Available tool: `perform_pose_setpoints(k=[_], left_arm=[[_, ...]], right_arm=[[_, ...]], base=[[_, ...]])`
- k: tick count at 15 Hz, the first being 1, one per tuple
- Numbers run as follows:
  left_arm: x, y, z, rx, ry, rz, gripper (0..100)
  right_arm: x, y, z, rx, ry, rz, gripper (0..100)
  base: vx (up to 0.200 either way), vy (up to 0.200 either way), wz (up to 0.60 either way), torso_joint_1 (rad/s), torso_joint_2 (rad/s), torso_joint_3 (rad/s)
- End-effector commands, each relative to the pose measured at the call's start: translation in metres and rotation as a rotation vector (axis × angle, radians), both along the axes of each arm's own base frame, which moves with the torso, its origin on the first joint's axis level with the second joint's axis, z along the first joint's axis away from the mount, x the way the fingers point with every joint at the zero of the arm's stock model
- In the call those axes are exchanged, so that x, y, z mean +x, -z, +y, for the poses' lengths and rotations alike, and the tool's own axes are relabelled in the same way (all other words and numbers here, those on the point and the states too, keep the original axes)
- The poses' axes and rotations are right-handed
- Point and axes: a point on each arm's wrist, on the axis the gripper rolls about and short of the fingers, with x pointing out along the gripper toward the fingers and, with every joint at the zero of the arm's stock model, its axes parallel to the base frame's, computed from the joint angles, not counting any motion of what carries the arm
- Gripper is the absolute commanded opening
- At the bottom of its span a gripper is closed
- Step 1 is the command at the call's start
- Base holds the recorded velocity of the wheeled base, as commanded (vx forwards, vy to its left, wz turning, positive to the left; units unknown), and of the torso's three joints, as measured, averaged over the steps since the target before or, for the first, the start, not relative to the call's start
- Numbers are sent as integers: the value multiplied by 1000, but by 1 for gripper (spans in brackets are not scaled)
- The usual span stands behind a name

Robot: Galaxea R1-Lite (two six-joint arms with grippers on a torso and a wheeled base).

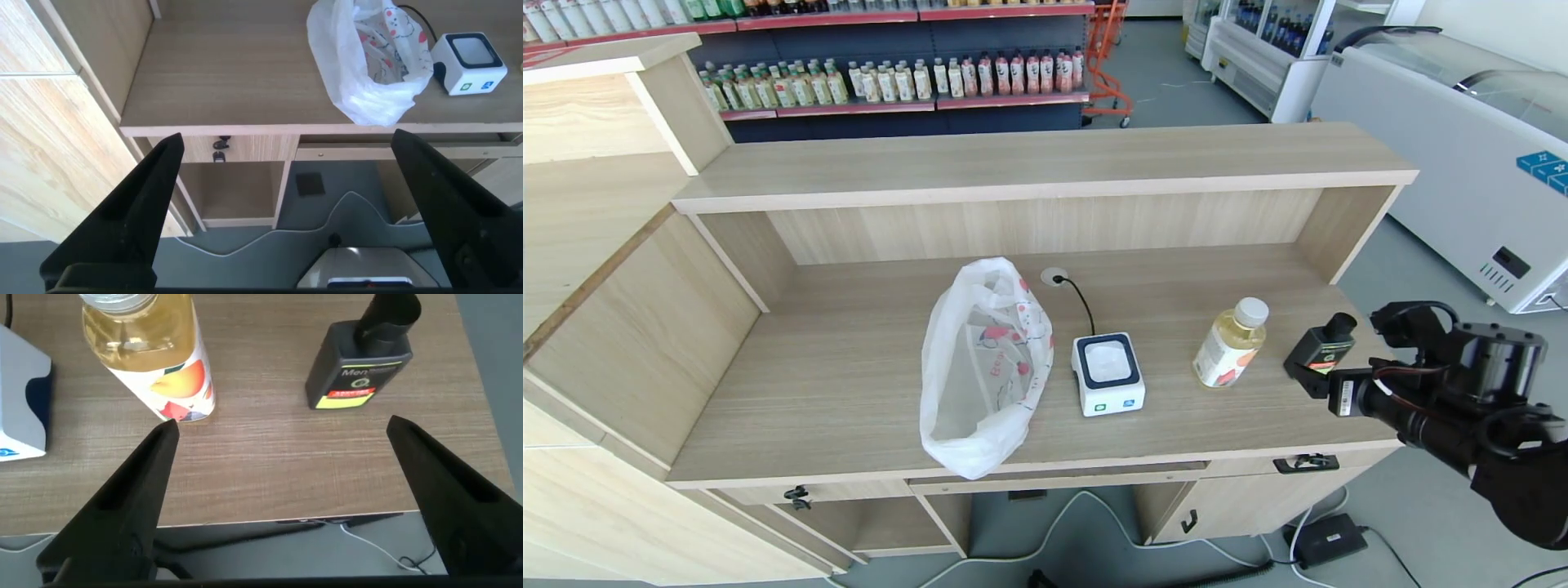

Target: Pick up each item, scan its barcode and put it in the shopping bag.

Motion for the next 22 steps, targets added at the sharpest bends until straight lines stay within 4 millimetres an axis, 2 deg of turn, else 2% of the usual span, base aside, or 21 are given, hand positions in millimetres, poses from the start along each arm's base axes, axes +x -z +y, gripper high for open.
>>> perform_pose_setpoints(k=[1,7,12,16,22], left_arm=[[0,0,0,0,0,0,100],[0,0,0,0,0,0,100],[0,0,0,0,0,0,100],[0,0,0,0,0,0,100],[0,0,0,0,0,0,100]], right_arm=[[11,24,10,-4,-35,45,100],[43,26,25,-2,-75,-24,100],[57,33,40,-3,-109,-44,100],[73,37,46,-40,-134,-71,100],[86,44,48,-43,-138,-79,100]], base=[[0,0,0,0,0,0],[0,0,0,0,0,0],[0,0,0,0,0,0],[0,0,0,0,0,0],[0,0,0,0,0,0]])
